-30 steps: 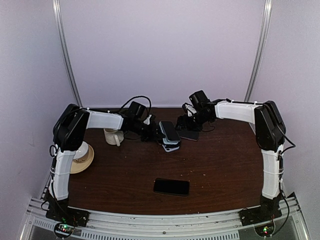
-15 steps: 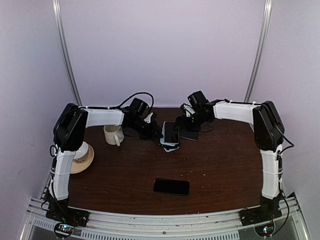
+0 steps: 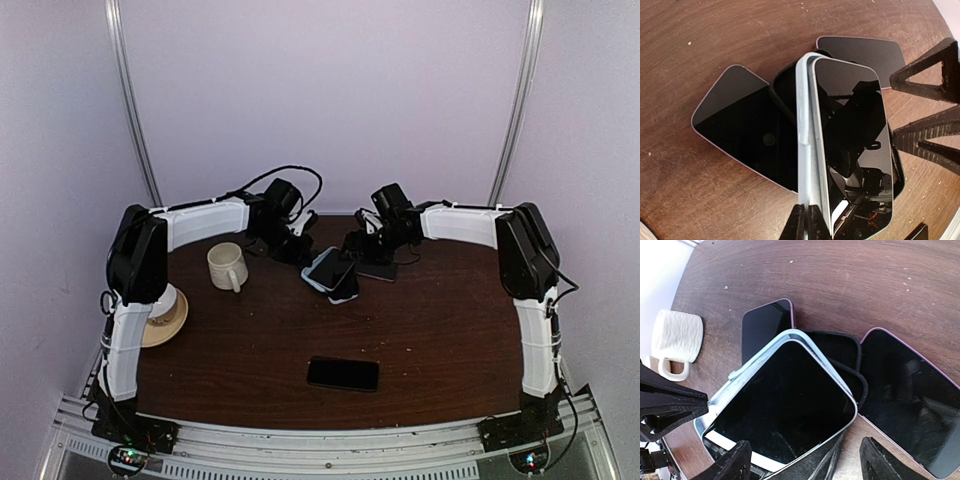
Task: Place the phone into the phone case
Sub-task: Adjust the phone case on the phone.
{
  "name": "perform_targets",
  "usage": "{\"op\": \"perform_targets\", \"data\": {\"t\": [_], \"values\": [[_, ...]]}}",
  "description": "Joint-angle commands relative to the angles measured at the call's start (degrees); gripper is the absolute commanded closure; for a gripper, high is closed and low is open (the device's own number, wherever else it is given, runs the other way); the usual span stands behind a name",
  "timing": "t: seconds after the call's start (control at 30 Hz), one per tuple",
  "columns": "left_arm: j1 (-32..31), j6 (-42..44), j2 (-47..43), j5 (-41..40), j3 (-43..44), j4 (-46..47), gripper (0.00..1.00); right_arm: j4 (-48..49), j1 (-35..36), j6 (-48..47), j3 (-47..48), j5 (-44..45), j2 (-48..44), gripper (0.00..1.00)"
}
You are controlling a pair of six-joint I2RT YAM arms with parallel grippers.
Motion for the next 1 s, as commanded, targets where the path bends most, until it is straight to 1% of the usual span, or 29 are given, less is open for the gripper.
{"op": "perform_targets", "data": {"t": [0.0,0.3,0.4,0.47,0.6,0.77,0.87,0.97], "values": [[0.0,4.5,-0.9,-0.7,2.7,-1.2,1.0,2.2,0.3,1.6,1.0,-2.2,0.5,0.21],[1.1,-0.4,-0.5,8.5,-0.3,1.7,1.0,3.9,0.3,3.6,-1.8,-2.7,-1.2,0.22],[1.7,-1.9,-0.6,11.1,-1.1,2.9,0.85,4.5,0.3,4.3,-2.5,-3.0,-0.8,0.22],[2.0,-2.6,-0.5,12.4,-1.7,3.5,0.78,4.7,0.3,4.8,-2.7,-3.1,-0.3,0.23],[2.3,-3.4,-0.3,15.0,-2.9,4.1,0.71,5.8,0.5,5.8,-3.4,-3.7,0.0,0.24],[2.9,-4.2,0.9,16.6,-3.8,4.7,0.61,6.0,0.7,5.9,-3.3,-3.8,0.3,0.25],[3.5,-5.2,2.0,18.6,-3.9,4.9,0.6,6.0,0.8,5.9,-3.1,-3.9,0.4,0.26],[3.6,-4.9,2.1,18.9,-4.0,4.9,0.58,5.9,0.9,5.9,-3.0,-3.9,0.4,0.26]]}}
